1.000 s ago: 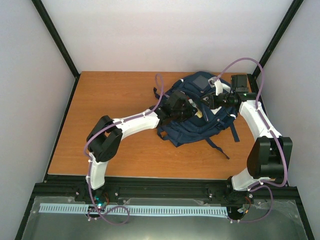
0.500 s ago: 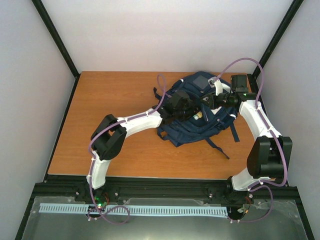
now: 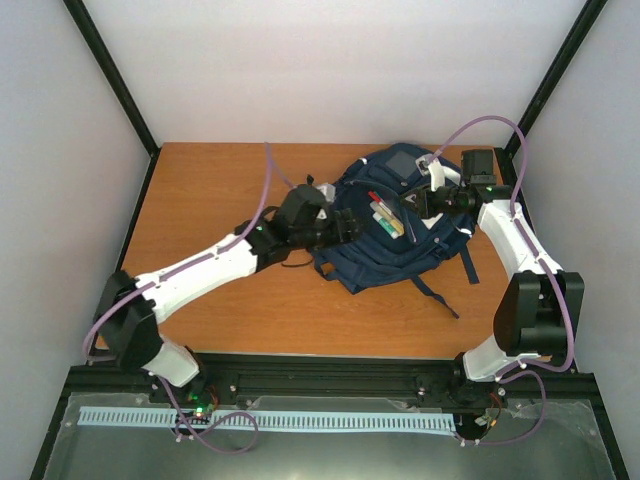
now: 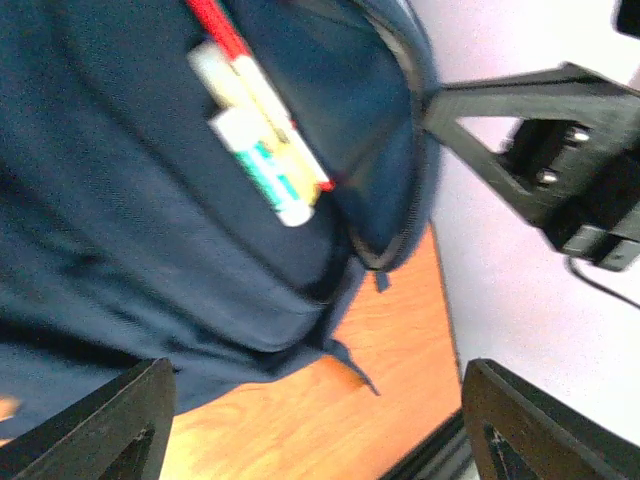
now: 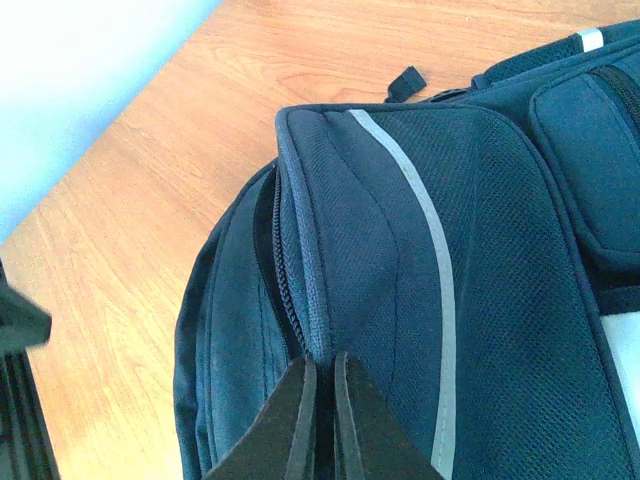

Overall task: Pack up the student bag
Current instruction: Place the stationery in the student bag, then adjust the student bag at the center of the board.

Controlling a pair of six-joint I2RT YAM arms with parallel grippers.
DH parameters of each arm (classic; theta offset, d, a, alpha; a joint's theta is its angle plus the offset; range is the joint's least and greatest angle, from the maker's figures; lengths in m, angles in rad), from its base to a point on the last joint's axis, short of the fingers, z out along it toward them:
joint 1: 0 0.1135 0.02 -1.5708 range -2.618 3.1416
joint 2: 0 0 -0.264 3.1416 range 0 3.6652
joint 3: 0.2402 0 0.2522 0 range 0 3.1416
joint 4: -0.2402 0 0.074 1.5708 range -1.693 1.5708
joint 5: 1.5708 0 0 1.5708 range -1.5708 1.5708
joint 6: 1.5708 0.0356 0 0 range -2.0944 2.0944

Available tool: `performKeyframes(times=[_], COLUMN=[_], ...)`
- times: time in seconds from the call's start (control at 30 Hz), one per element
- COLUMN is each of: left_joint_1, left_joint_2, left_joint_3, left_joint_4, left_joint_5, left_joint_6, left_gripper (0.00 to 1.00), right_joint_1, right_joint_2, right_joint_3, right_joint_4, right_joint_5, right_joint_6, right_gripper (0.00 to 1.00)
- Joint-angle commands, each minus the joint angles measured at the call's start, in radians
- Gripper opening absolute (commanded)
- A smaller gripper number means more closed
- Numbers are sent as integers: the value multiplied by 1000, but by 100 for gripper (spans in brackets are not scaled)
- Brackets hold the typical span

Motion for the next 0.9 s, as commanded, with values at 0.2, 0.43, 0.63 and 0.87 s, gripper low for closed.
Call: performKeyframes(times=[0.2, 0.43, 0.63, 0.87], left_joint_1=[284, 346, 348, 346], left_joint_2=[-33, 119, 254, 255], left_joint_3=[-258, -242, -145, -183], left_joint_4=[38, 264, 331, 439], left_joint_5=[146, 320, 409, 455], left_joint_6=[197, 226, 218, 142], left_gripper=[82, 79, 68, 47], right_joint_1=[-9, -7, 31, 160], right_joint_2=[6, 10, 48, 75], right_joint_3=[-4, -5, 19, 138], right_joint_4=[27, 29, 1, -298], right_joint_5=[-41, -45, 5, 11], right_joint_6=[20, 24, 11, -189], right_gripper=[3, 3, 3, 30])
